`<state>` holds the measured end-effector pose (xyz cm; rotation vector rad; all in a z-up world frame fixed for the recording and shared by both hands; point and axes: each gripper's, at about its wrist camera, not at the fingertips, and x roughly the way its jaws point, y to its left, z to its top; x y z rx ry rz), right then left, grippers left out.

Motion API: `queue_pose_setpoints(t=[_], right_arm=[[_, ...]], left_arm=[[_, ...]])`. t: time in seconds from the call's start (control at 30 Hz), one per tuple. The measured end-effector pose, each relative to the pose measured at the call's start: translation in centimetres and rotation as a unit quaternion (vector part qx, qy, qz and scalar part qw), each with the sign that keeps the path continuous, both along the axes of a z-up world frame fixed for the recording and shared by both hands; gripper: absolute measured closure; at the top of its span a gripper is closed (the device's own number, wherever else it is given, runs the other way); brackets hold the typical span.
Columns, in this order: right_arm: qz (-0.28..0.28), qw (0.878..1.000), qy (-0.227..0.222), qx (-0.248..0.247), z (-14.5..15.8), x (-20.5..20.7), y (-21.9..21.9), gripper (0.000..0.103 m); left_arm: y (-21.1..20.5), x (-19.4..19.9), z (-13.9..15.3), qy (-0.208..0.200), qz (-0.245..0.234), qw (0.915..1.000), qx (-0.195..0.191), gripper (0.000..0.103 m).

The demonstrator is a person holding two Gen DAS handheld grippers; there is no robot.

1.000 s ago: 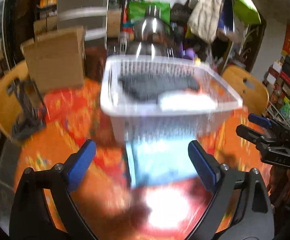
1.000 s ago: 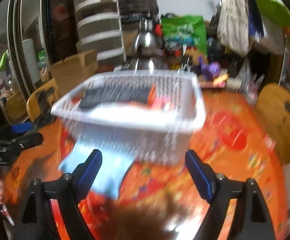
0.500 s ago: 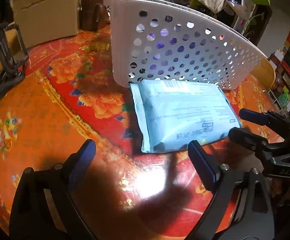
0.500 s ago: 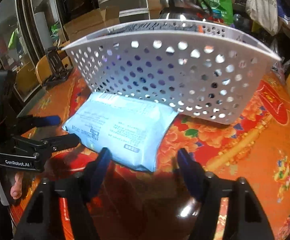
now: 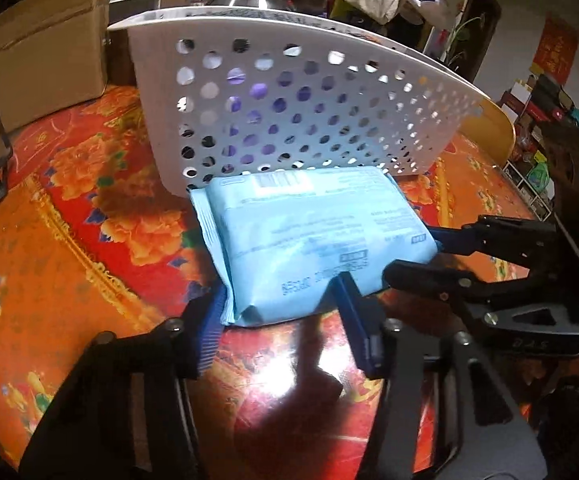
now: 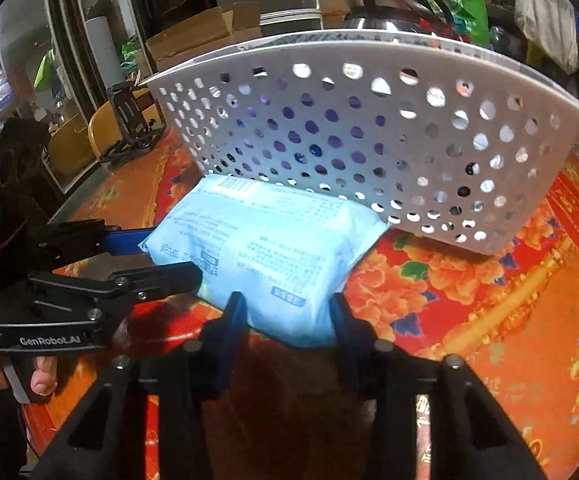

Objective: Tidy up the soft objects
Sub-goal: 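Lift the blue pack into the white basket and open the left tool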

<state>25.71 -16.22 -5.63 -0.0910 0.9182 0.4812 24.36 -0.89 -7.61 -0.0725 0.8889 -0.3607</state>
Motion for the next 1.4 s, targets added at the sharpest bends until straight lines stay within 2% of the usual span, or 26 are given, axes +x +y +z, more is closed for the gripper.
queue_pose_setpoints(t=[0.07,0.1,0.27,0.57,0.87,1.17,1.4], right_arm=[[0.002,1.000,-0.008,-0.007,0.1,-0.2,0.3,0.071],[0.003,1.000,-0.010,-0.007,0.2,-0.3,0.5,0.077],[0.002,1.000,-0.016,-0.006,0.4,-0.5,0.5,0.083],[-0.001,0.999,-0.038,-0.017,0.8,-1.9,0.8,0.085],[-0.001,0.996,-0.090,-0.018,2.7,-5.2,0.7,0.085],[-0.010,0.990,-0.143,-0.005,5.9,-9.1,-0.7,0.085],[-0.014,0.986,-0.169,0.002,9.0,-10.3,-1.5,0.085]], left_arm=[[-0.5,-0.5,0.3,-0.005,-0.002,1.0000,0.004,0.066],[-0.7,-0.7,0.4,-0.008,-0.002,1.0000,0.005,0.070],[-0.9,-1.1,0.8,-0.019,0.006,0.9998,0.006,0.072],[-0.9,-3.0,1.4,-0.038,0.008,0.9991,0.017,0.073],[-1.3,-6.6,3.1,-0.074,0.017,0.9970,0.017,0.073],[-2.1,-10.2,6.9,-0.117,0.011,0.9930,0.014,0.073],[-3.0,-12.1,10.2,-0.145,0.004,0.9894,0.010,0.073]])
